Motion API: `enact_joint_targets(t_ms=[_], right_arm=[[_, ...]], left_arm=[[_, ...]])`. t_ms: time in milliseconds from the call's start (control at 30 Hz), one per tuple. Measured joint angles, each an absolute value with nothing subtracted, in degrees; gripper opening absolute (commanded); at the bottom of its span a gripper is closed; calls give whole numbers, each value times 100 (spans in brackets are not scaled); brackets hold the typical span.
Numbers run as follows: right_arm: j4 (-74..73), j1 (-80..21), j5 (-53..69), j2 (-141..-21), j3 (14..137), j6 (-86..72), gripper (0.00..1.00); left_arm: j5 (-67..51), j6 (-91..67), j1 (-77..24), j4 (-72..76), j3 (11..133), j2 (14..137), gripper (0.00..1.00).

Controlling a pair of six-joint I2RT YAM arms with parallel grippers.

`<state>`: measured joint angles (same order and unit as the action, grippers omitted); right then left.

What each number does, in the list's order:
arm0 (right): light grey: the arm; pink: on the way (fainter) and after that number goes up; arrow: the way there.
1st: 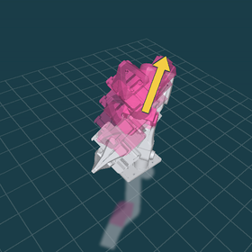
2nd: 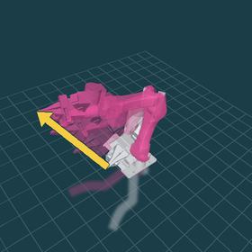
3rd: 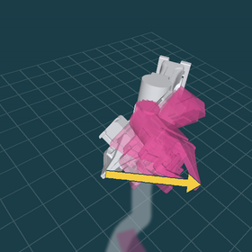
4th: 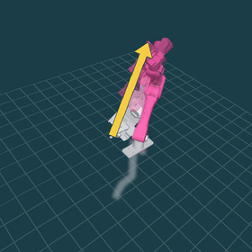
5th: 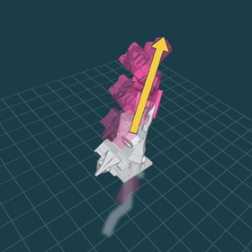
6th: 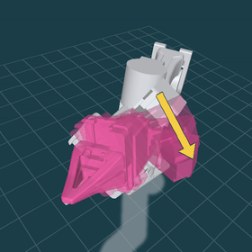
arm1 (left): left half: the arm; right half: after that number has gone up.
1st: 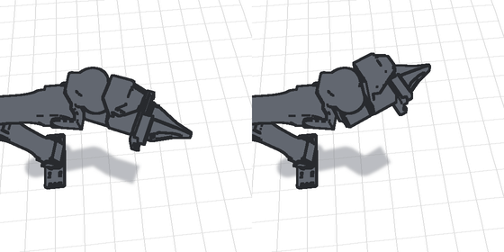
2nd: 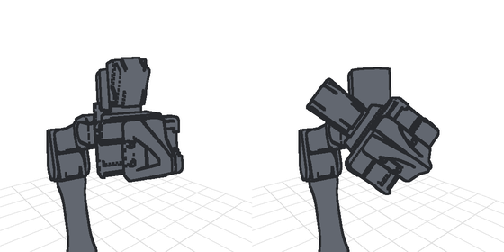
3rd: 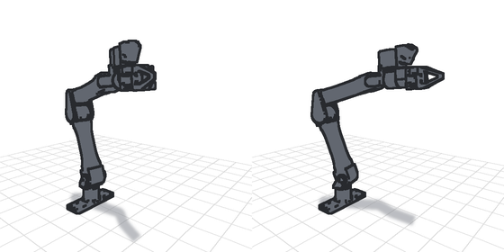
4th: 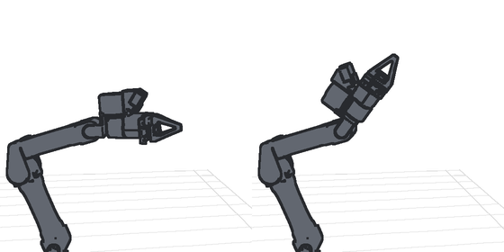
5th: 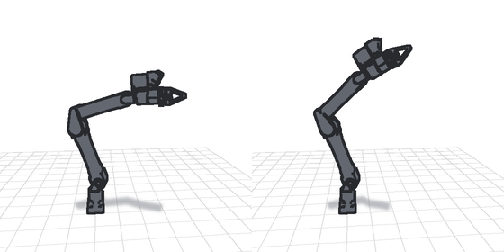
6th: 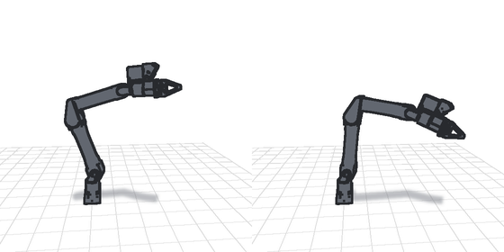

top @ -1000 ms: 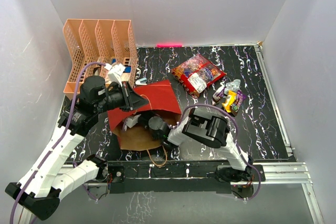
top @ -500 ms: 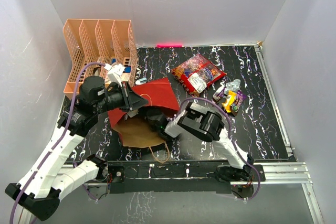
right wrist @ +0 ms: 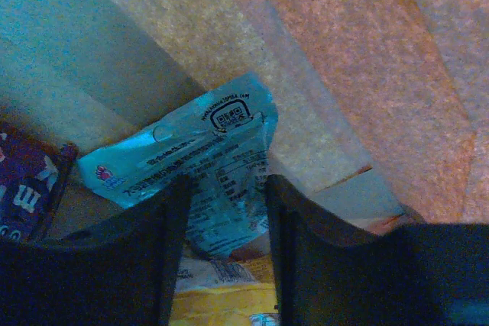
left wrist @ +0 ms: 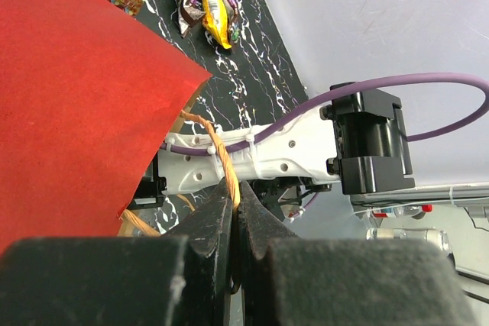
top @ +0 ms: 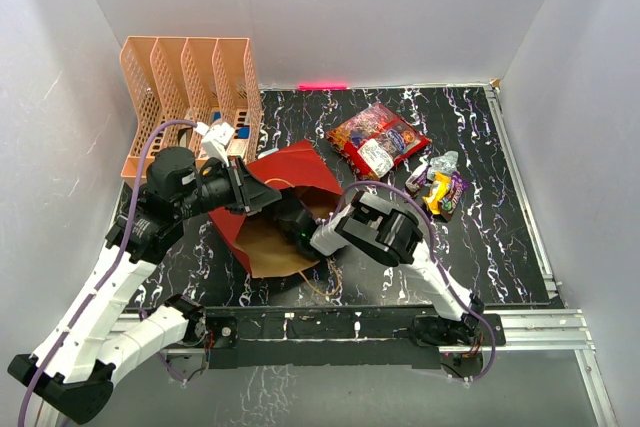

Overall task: Take the snacks out of the paper bag
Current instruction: Take out the snack from the paper bag.

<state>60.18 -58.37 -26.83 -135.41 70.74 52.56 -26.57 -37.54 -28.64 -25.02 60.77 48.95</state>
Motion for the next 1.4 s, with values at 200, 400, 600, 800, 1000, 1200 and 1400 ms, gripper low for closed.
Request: enact_joint_targets(t_ms=[200,400,600,800,1000,1200,1400], right_arm=[[6042,-5833,-2615,-13537,7067,5127,15],[6080,-5874,-2532,-13301,6681,5072,7],[6158,-6084,-2659,-12774,5885,5087,7],[6130,-6521,-2729,-11942,5052,5083,7],[5876,-6980,-2698,-11050,4379,4895,7],[5026,-7295,-2034,-9454,3487,4394,7],[3033,-7297,-287,-7275,3323,3422,7]], left_arm=[[-2652,-3752,-2862,-2582,6077,4886,0],[-2652,-3750,-2862,-2589,6077,4888,0],[-2644,-3726,-2862,-2606,6077,4899,0],[-2633,-3704,-2862,-2624,6077,4932,0],[-2633,-3701,-2862,-2613,6077,4993,0],[-2635,-3704,-2862,-2567,6077,5033,0],[-2635,-3706,-2862,-2517,6077,5078,0]])
